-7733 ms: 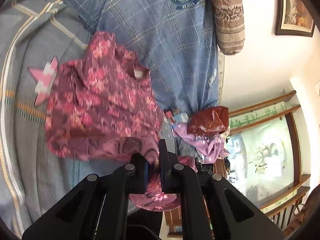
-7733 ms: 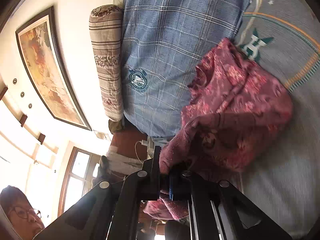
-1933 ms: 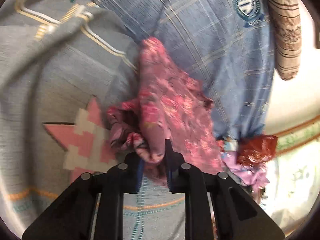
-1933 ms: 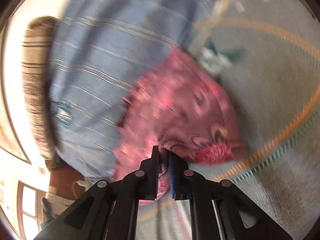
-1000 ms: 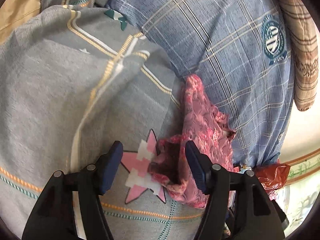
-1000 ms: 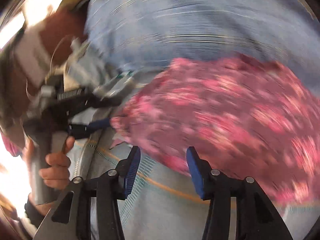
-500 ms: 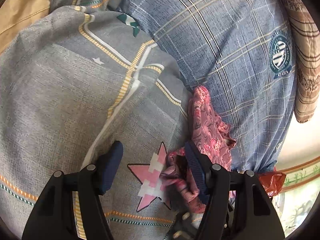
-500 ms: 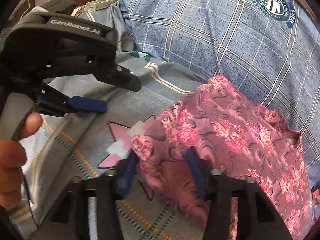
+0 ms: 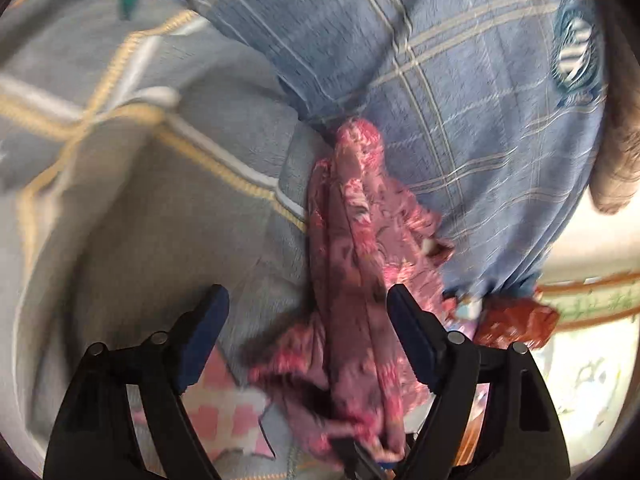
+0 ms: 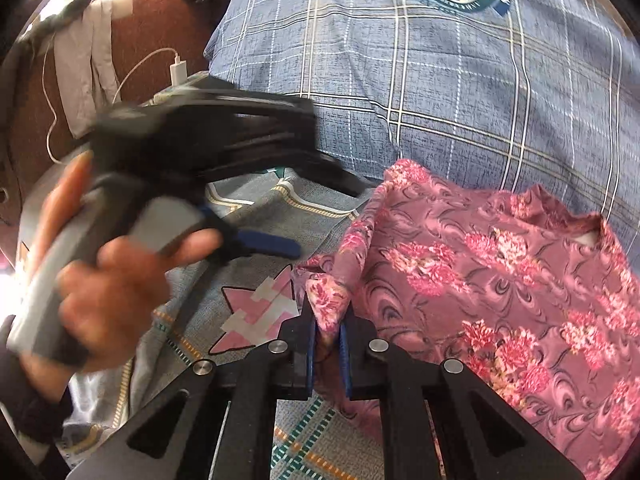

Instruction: Fold small clothes

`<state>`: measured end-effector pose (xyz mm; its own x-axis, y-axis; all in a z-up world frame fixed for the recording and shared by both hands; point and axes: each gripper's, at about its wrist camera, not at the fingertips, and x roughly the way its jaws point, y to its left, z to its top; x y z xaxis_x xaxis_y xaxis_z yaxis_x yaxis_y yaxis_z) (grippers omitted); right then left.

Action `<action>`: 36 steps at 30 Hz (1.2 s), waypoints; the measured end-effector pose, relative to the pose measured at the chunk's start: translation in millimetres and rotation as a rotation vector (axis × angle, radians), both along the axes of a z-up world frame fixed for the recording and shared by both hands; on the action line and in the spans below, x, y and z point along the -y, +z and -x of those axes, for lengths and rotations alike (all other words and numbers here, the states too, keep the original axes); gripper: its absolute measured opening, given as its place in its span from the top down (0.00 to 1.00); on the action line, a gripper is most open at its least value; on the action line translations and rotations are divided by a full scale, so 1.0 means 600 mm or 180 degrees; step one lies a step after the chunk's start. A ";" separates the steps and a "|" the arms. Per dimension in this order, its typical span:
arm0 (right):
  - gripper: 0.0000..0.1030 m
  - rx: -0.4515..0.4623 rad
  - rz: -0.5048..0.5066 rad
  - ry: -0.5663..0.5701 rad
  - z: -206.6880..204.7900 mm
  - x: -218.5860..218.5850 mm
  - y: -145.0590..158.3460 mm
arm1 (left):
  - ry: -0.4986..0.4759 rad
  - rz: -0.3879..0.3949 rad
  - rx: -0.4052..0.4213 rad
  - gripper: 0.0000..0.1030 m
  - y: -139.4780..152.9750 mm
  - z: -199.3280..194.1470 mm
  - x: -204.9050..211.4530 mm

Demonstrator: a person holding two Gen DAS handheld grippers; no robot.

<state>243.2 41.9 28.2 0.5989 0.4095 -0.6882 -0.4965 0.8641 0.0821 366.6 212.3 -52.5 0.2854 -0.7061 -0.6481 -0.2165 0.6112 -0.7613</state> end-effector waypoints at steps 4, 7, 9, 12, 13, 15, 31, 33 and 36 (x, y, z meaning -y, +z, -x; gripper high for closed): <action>0.87 -0.0201 -0.0153 0.0097 -0.011 0.009 -0.011 | -0.0259 0.0028 -0.0070 0.21 0.004 -0.041 0.018; 0.80 -0.0265 -0.0088 0.0101 -0.009 0.007 -0.018 | -0.0333 0.0040 -0.0173 0.21 0.000 -0.052 0.017; 0.62 -0.0174 0.0091 0.0158 0.001 -0.003 -0.018 | -0.0349 -0.0029 -0.0147 0.21 0.007 -0.050 0.009; 0.55 0.0098 0.0566 0.0274 0.021 -0.035 -0.022 | -0.0334 -0.0097 -0.0054 0.21 0.018 -0.040 -0.012; 0.55 0.0170 0.0753 0.0295 0.024 -0.048 -0.027 | -0.0326 -0.0088 -0.0039 0.21 0.020 -0.036 -0.021; 0.55 0.0275 0.1084 0.0325 0.022 -0.075 -0.041 | -0.0296 -0.0097 -0.0020 0.21 0.024 -0.030 -0.038; 0.91 0.0335 0.0154 -0.0233 -0.025 0.058 0.053 | -0.0605 0.0297 0.0064 0.21 0.025 -0.048 0.045; 0.91 0.0289 0.0096 -0.0218 -0.023 0.061 0.051 | -0.0654 0.0269 0.0013 0.21 0.017 -0.057 0.071; 0.91 0.0291 0.0054 -0.0167 -0.019 0.058 0.047 | -0.0819 0.0146 -0.0089 0.21 0.006 -0.066 0.114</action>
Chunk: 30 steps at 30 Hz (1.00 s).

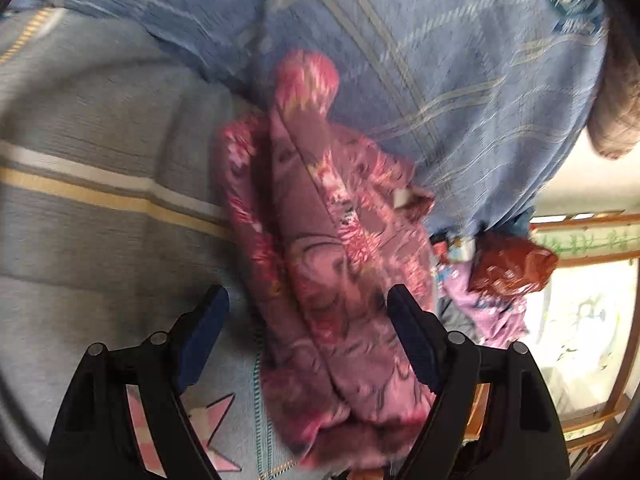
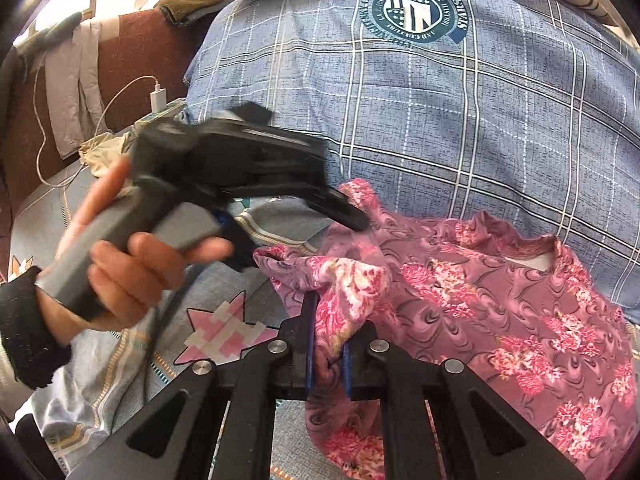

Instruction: Fold small clothes

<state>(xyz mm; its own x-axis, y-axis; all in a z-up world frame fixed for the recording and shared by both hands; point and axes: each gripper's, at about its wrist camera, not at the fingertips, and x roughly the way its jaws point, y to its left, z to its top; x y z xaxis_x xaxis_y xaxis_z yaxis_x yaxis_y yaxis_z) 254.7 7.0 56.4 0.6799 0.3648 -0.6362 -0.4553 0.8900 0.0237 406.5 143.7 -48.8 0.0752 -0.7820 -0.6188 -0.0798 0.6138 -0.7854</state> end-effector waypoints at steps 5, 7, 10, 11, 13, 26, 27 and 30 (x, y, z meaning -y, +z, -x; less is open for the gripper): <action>0.91 -0.0084 -0.0154 0.0027 0.003 0.008 -0.010 | -0.0171 -0.0198 0.0311 0.55 0.024 0.013 0.044; 0.91 -0.0116 -0.0208 0.0019 0.006 0.014 -0.013 | -0.0133 -0.0335 0.0359 0.74 0.030 0.017 0.047; 0.91 -0.0161 -0.0331 0.0003 0.012 0.028 -0.011 | -0.0017 -0.0322 0.0348 0.81 0.045 0.029 0.037; 0.91 -0.0171 -0.0398 -0.0007 0.016 0.035 -0.009 | 0.0010 -0.0320 0.0356 0.81 0.053 0.034 0.036; 0.91 -0.0183 -0.0542 -0.0041 0.024 0.053 -0.002 | 0.0029 -0.0387 0.0421 0.81 0.079 0.044 0.049; 0.91 -0.0094 -0.1486 -0.0510 0.091 0.296 0.024 | -0.0171 -0.0904 0.0670 0.81 0.179 0.059 0.270; 0.91 -0.0097 -0.1519 -0.0562 0.094 0.313 0.020 | -0.0206 -0.0944 0.0655 0.81 0.175 0.058 0.290; 0.91 -0.0128 -0.1675 -0.0750 0.105 0.369 -0.001 | -0.0359 -0.1207 0.0645 0.80 0.160 0.059 0.356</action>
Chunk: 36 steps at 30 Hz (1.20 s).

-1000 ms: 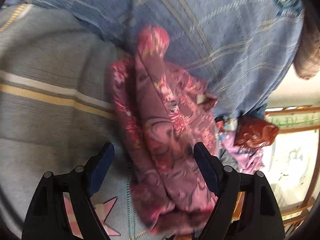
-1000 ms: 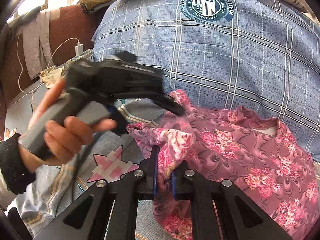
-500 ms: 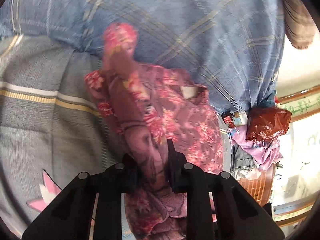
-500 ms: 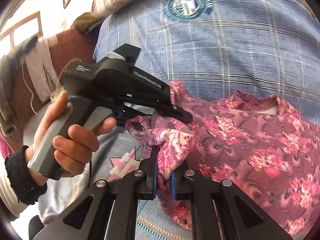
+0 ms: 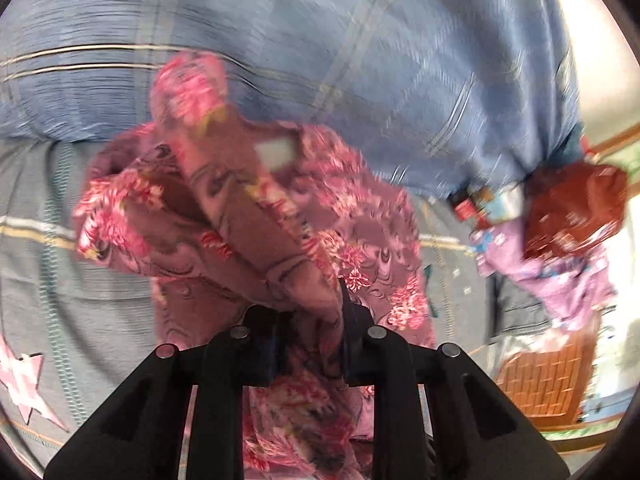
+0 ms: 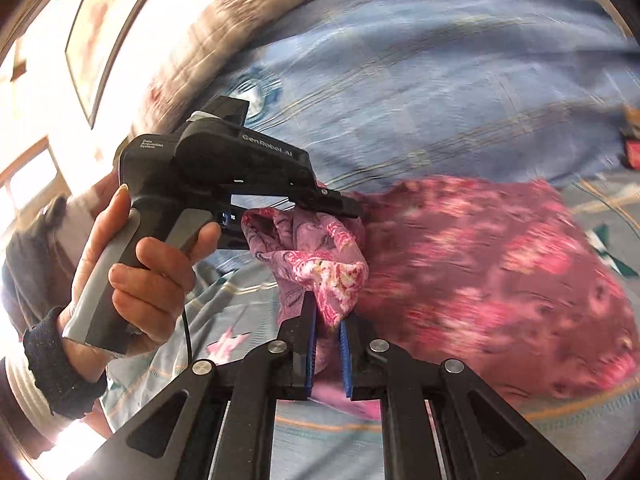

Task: Fold small clothes
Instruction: 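Lift the shirt end with the left gripper and fold it over the body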

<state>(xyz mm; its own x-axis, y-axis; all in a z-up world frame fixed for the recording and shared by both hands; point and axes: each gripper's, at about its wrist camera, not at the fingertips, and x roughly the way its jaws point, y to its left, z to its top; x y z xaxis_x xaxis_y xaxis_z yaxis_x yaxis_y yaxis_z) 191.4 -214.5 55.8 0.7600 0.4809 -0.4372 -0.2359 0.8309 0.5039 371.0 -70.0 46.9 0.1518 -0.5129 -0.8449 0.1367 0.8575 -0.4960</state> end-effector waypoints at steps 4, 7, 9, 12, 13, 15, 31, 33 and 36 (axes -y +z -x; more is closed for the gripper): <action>0.91 -0.0335 -0.0381 -0.0111 -0.020 0.061 -0.030 | -0.0051 -0.0344 -0.0029 0.77 -0.026 -0.006 0.057; 0.87 -0.0522 -0.0547 -0.0173 -0.033 0.090 -0.044 | -0.0066 -0.0495 -0.0125 0.60 -0.047 -0.011 0.092; 0.86 -0.0692 -0.0617 -0.0225 -0.039 0.102 -0.055 | -0.0163 -0.0620 -0.0136 0.45 -0.051 -0.011 0.118; 0.82 -0.0882 -0.0647 -0.0227 -0.038 0.109 -0.072 | -0.0381 -0.1049 -0.0033 0.39 -0.045 -0.002 0.165; 0.81 -0.0955 -0.0648 -0.0214 -0.040 0.110 -0.077 | -0.0445 -0.1120 -0.0006 0.39 -0.041 0.000 0.172; 0.78 -0.1003 -0.0696 -0.0225 -0.036 0.118 -0.078 | -0.0489 -0.1107 0.0019 0.39 -0.031 0.003 0.168; 0.40 -0.0913 -0.0476 -0.0037 -0.082 0.100 -0.034 | -0.0226 -0.1000 0.0026 0.35 0.047 -0.049 0.069; 0.40 -0.0957 -0.0422 -0.0058 -0.083 0.095 -0.046 | -0.0305 -0.1102 0.0017 0.35 0.026 -0.053 0.082; 0.41 -0.1008 -0.0328 -0.0060 -0.081 0.100 -0.056 | -0.0412 -0.1102 -0.0040 0.35 -0.005 -0.062 0.105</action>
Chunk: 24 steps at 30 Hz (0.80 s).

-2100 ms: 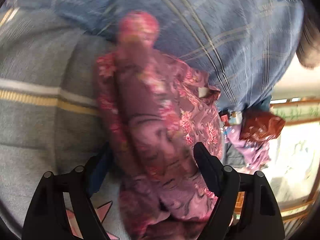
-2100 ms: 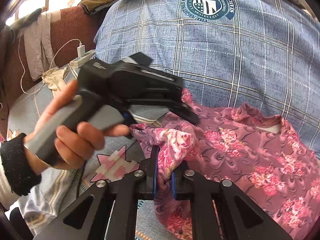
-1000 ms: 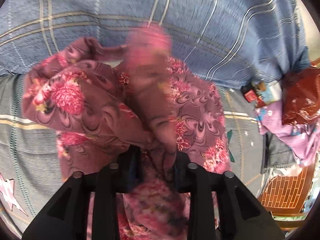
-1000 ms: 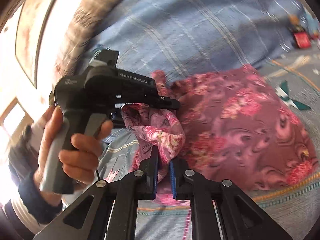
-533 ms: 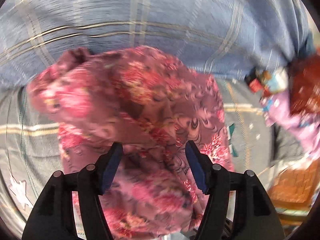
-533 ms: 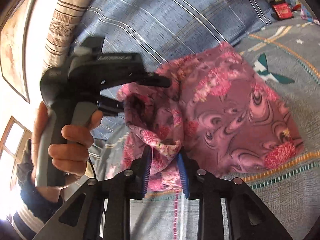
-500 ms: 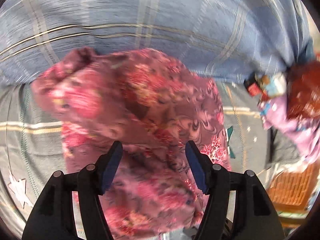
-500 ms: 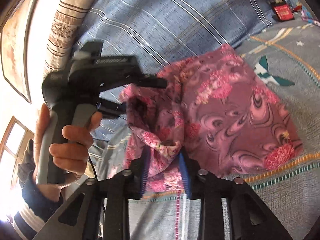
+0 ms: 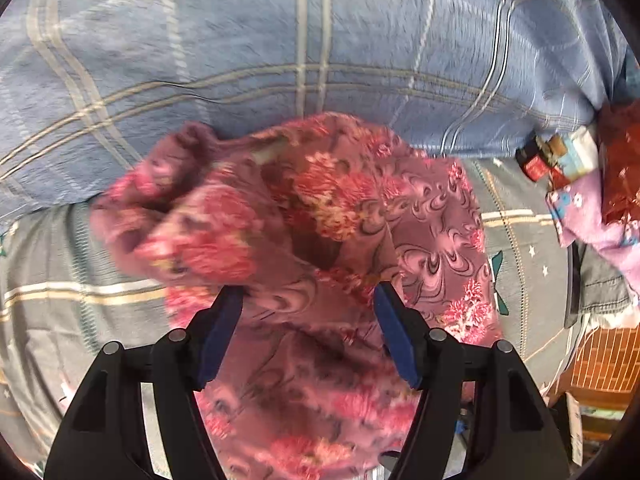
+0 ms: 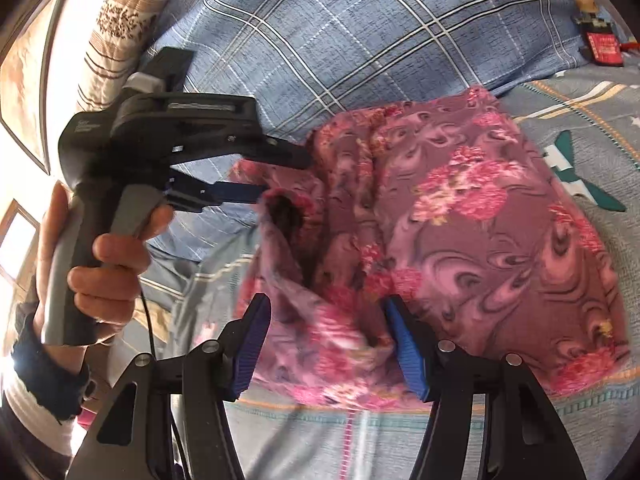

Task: Fold small clothes
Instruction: 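Lift the shirt end with the left gripper and fold it over the body, then lift the folded shirt with both grippers, holding its two ends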

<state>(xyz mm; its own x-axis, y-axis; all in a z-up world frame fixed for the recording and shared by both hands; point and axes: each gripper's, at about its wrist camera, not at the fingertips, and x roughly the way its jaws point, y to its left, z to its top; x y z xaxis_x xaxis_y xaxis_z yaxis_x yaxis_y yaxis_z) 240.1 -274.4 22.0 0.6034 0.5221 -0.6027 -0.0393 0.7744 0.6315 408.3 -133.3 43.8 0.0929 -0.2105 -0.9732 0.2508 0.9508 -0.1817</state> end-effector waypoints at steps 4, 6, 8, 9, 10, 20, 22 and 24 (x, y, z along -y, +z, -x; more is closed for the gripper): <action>0.41 0.0022 0.0164 -0.0097 0.006 0.015 -0.002 | -0.0144 -0.0191 0.0003 0.34 -0.022 -0.011 0.046; 0.40 -0.0004 0.0122 -0.0078 0.004 0.018 -0.009 | -0.0239 -0.0392 0.0005 0.34 -0.035 -0.015 0.072; 0.40 -0.0027 0.0084 -0.0029 0.000 0.011 -0.014 | -0.0301 -0.0552 0.0033 0.34 -0.045 -0.014 0.091; 0.40 -0.0032 0.0047 0.0005 -0.002 0.008 -0.016 | -0.0304 -0.0587 0.0049 0.34 -0.046 -0.013 0.096; 0.40 -0.0041 0.0009 0.0029 -0.002 0.005 -0.019 | -0.0293 -0.0576 0.0058 0.34 -0.044 -0.011 0.099; 0.40 -0.0074 -0.0150 0.0058 -0.008 -0.002 -0.031 | -0.0284 -0.0430 -0.0112 0.33 -0.040 -0.008 0.105; 0.41 -0.0039 -0.0160 0.0046 -0.011 0.004 -0.033 | -0.0285 -0.0527 -0.0094 0.33 -0.059 -0.011 0.119; 0.42 0.0022 -0.0183 0.0019 -0.005 0.012 -0.034 | -0.0206 -0.0518 -0.0027 0.33 -0.062 -0.006 0.121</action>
